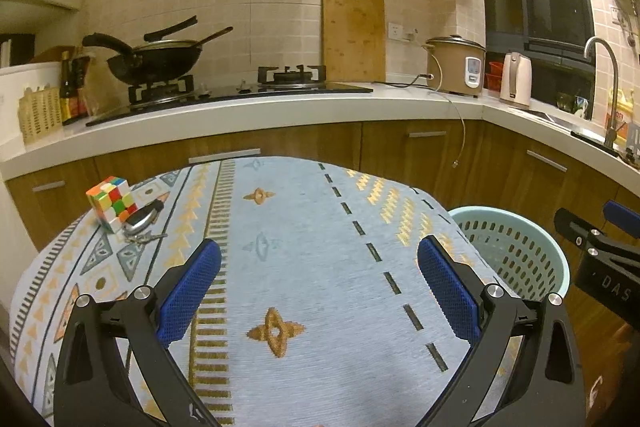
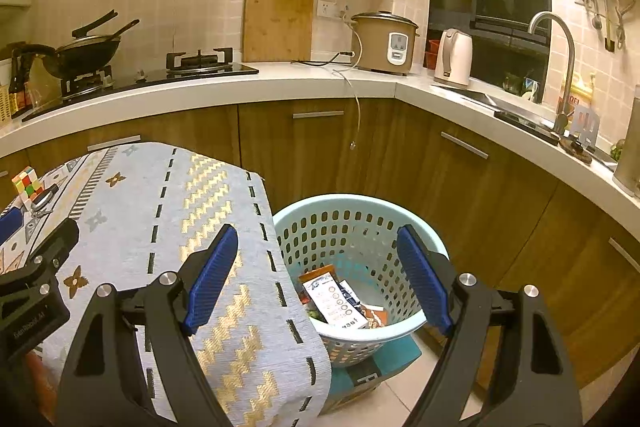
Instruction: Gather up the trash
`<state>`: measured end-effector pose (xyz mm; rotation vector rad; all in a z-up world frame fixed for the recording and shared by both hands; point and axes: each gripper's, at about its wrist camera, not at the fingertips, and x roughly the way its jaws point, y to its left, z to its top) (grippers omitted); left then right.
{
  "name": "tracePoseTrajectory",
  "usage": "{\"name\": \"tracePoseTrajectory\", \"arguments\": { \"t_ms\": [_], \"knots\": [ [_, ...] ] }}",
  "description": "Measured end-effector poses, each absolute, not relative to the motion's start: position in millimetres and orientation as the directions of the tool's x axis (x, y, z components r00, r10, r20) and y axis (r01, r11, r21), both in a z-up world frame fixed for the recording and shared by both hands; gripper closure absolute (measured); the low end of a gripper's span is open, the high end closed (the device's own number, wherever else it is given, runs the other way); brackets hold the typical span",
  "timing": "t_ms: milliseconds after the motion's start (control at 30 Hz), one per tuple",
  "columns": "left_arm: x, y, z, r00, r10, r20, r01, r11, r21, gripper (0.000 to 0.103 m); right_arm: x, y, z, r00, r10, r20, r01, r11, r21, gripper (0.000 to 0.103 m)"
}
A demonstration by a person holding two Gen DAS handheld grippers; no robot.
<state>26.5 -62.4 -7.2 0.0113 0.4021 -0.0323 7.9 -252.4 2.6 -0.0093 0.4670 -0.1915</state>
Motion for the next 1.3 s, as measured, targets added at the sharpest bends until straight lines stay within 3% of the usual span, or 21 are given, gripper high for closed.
{"name": "tracePoseTrajectory", "arguments": {
  "t_ms": [1300],
  "knots": [
    [24.4,-63.1,-5.8,0.922,-0.021,-0.386,0.026,1.000,0.008,0.008,9.6,-249.9,1.2,0.870,-0.164,-0.465,0.167,0.985,-0.036,0.024]
  ]
}}
